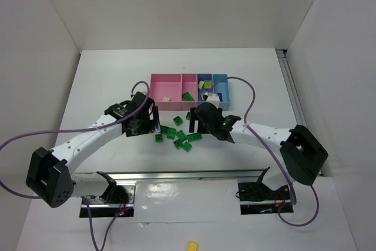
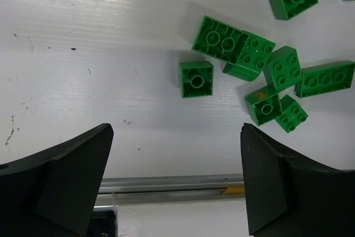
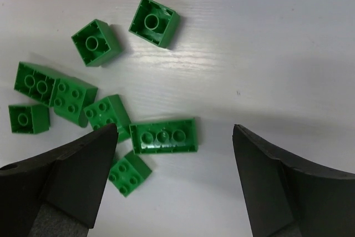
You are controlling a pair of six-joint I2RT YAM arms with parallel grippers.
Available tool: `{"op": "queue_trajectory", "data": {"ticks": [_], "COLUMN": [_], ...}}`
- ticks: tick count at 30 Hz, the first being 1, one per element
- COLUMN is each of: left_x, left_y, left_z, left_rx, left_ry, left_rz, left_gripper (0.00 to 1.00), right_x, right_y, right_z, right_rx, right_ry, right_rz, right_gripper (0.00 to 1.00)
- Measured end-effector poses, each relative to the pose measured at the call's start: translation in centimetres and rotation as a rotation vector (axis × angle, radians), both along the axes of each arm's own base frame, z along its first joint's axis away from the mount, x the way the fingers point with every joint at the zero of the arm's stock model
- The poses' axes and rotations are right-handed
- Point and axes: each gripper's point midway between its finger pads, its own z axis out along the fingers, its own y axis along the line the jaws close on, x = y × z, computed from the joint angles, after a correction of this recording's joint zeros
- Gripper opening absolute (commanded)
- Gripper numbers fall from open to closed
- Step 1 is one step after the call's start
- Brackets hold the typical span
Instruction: Sort the legos into containers by color
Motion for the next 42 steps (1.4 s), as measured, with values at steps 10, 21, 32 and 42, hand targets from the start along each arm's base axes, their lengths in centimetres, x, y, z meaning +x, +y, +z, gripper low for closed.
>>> {"op": "queue_trajectory", "data": {"ticks": [10,21,32,42], "left_x": [0.0,-0.4,-0.4,-0.3], "left_y": [0.1,0.0,0.0,-0.2], "left_z": [0.0,-0.4,-0.3,-0.3], "left_rx": [0.0,-0.01,-0.016,-0.028], "left_ry": [0.0,0.008,0.0,-0.007], "left_rz": [0.018,0.012,0.009,0.006], "left_gripper": [0.98,0.98,0.98,0.98], "right_x": [2.1,4.8,7.8,6.0], "right_y": [2.1,3.0,4.9,4.8], "right_z": [-3.7,-5.3,-5.5,-5.2], "right_rx": [0.065,0.034,-0.006,-0.092], "right_ry": [-0.017,-0.07,-0.126,-0.144], "right_rz": [-0.074,-0.154,-0.21,-0.21], "right_gripper": [0.89,0.81,0.56,0.25]}}
